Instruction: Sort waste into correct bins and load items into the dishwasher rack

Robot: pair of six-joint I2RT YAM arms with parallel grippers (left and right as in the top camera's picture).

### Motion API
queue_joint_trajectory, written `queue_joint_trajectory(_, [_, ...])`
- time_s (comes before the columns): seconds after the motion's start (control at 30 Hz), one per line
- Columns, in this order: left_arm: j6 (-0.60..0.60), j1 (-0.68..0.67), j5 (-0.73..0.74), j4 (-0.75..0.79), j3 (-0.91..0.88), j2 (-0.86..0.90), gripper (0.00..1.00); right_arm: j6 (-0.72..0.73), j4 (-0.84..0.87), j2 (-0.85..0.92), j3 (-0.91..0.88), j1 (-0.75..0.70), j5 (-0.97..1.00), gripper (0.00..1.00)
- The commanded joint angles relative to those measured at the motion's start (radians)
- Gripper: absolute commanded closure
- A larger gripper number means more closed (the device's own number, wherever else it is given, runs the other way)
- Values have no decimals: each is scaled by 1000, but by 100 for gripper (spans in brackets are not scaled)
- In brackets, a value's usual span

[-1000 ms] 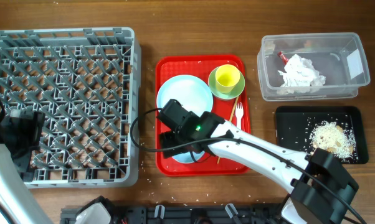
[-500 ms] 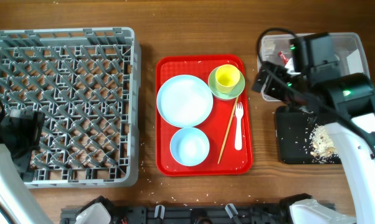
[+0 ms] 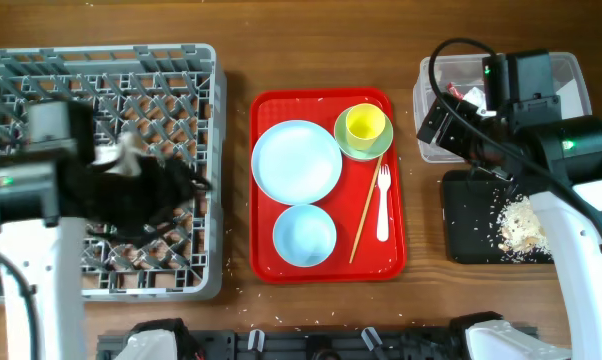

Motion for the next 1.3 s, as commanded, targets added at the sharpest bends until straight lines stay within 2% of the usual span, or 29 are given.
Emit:
queue_joint_trajectory(0.0, [-140, -280, -24, 139, -111, -11, 23, -20, 0, 3, 6, -2, 20, 1])
queue_joint_trajectory(0.03, [-238, -365, -74, 204, -152, -10, 25, -20, -1, 3, 6, -2, 20, 0])
queue_joint_trajectory(0.07, [-388, -504, -155, 306, -222, -3, 26, -20, -1, 3, 6, -2, 20, 0])
queue_joint_trajectory(0.13, [-511, -636, -218, 420, -289, 15, 32, -20, 0, 3, 6, -2, 20, 0])
queue_joint_trajectory(0.2, [-637, -802, -321, 542, -348, 70, 44, -20, -1, 3, 6, -2, 20, 0])
queue_joint_trajectory(0.3, [-695, -995, -465, 665, -356, 214, 48, -20, 0, 3, 6, -2, 20, 0])
queue_joint_trajectory(0.33, [-695, -1026, -491, 694, -356, 253, 52, -20, 0, 3, 6, -2, 20, 0])
queue_joint_trajectory(0.4, [-695, -1074, -533, 744, -356, 325, 53, -20, -1, 3, 6, -2, 20, 0])
queue_joint_trajectory(0.43, [-695, -1100, -567, 774, -356, 378, 50, -20, 0, 3, 6, -2, 20, 0])
queue_joint_trajectory(0.57, [-694, -1120, -649, 842, -356, 507, 57, -20, -1, 3, 6, -2, 20, 0])
queue_joint_trajectory(0.73, [-694, -1119, -704, 896, -356, 554, 63, -20, -1, 3, 6, -2, 20, 0])
queue_joint_trajectory(0.77, [-694, -1119, -704, 900, -356, 554, 69, -20, 0, 3, 6, -2, 20, 0])
queue_joint_trajectory(0.83, [-694, -1119, -702, 899, -356, 554, 94, -20, 0, 3, 6, -2, 20, 0])
queue_joint_trajectory(0.87, [-694, -1119, -699, 896, -356, 554, 96, -20, 0, 3, 6, -2, 20, 0])
queue_joint_trajectory(0.93, [-641, -1116, -698, 889, -354, 538, 96, -20, -1, 3, 6, -2, 20, 0])
queue_joint_trajectory(1.0, [-637, -1114, -699, 866, -348, 507, 96, -20, 0, 3, 6, -2, 20, 0])
queue_joint_trajectory(1.1, [-612, -1107, -694, 811, -323, 394, 96, -20, 0, 3, 6, -2, 20, 0])
queue_joint_trajectory(1.17, [-521, -1075, -641, 785, -296, 288, 96, -20, 0, 3, 6, -2, 20, 0])
queue_joint_trajectory(1.27, [-346, -951, -538, 767, -274, 101, 96, -20, 0, 3, 6, -2, 20, 0])
